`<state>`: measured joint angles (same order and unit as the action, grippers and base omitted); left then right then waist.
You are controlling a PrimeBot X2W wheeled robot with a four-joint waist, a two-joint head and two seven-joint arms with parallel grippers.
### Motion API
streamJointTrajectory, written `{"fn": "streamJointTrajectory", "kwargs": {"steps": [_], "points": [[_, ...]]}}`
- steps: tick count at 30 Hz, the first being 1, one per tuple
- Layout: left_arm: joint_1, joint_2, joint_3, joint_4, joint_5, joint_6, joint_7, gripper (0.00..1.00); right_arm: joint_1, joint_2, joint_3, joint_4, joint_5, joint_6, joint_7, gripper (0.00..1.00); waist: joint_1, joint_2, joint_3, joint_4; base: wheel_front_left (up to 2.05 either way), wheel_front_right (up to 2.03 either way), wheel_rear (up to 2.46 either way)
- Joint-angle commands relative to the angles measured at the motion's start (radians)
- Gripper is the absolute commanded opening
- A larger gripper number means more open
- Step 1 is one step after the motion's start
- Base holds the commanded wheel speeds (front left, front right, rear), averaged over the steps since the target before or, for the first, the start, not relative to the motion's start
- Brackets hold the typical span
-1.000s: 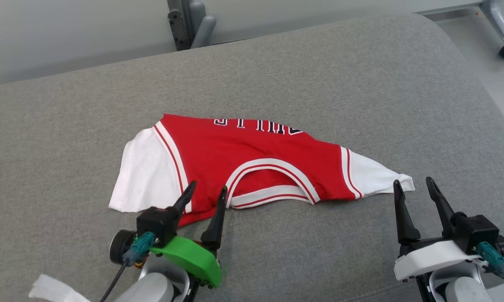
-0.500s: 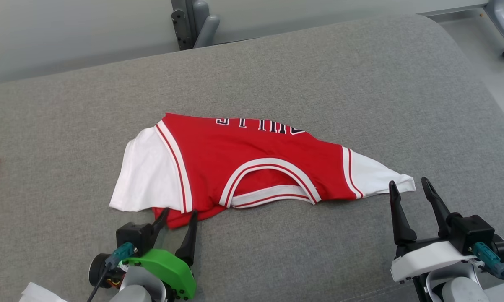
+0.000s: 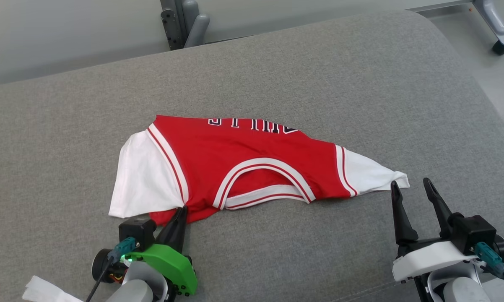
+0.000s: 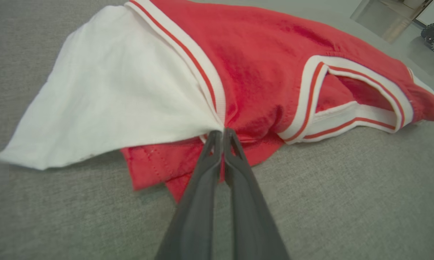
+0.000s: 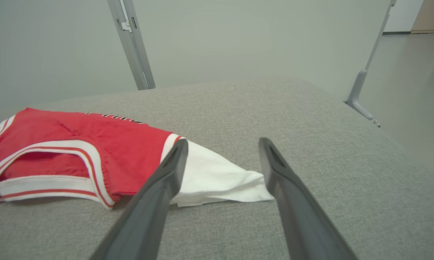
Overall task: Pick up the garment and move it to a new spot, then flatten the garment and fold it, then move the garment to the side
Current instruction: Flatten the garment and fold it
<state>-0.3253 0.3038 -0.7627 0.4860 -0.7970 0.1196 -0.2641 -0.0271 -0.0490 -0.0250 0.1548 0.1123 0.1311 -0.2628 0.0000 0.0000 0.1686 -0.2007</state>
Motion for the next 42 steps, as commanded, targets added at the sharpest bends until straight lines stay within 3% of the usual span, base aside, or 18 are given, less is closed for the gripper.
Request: {"fn": "streamJointTrajectory", "kwargs": {"steps": [1, 8, 15, 21, 26, 32, 42], "points": [[-0.021, 0.002, -0.001, 0.001, 0.01, -0.006, 0.0, 0.0, 0.004, -0.003, -0.004, 0.0, 0.003, -0.001, -0.003, 1.0, 0.0, 0.0, 0.0, 0.001, 0.0, 0.0, 0.0], [-0.063, 0.012, 0.007, -0.07, -0.001, -0.022, 0.015, 0.0, -0.005, -0.003, -0.001, -0.002, 0.01, -0.001, -0.003, 1.0, 0.0, 0.0, 0.006, 0.002, 0.0, 0.0, 0.0], [-0.253, 0.085, 0.008, -0.272, 0.03, -0.026, 0.188, 0.0, -0.035, -0.003, 0.012, -0.005, 0.04, -0.001, -0.003, 1.0, 0.0, 0.0, 0.063, -0.021, 0.0, 0.0, 0.0], [-0.459, 0.13, -0.004, -0.31, 0.067, -0.061, 0.347, 0.0, -0.071, -0.003, 0.029, -0.005, 0.082, -0.001, -0.003, 1.0, 0.0, 0.0, 0.13, -0.063, 0.0, 0.0, 0.0], [-0.692, 0.155, -0.013, -0.229, 0.098, -0.117, 0.499, 0.0, -0.115, -0.002, 0.056, 0.002, 0.145, -0.001, -0.003, 1.0, 0.0, 0.0, 0.222, -0.139, 0.0, 0.0, 0.0], [-0.832, 0.151, -0.012, -0.076, 0.089, -0.159, 0.596, 0.0, -0.146, -0.002, 0.084, 0.011, 0.203, -0.001, -0.003, 1.0, 0.0, 0.0, 0.279, -0.216, 0.0, 0.0, 0.0], [-0.928, 0.133, 0.001, 0.15, 0.106, -0.162, 0.557, 0.0, -0.166, -0.002, 0.106, 0.014, 0.239, -0.001, -0.003, 1.0, 0.0, 0.0, 0.309, -0.283, 0.0, 0.0, 0.0]]}}
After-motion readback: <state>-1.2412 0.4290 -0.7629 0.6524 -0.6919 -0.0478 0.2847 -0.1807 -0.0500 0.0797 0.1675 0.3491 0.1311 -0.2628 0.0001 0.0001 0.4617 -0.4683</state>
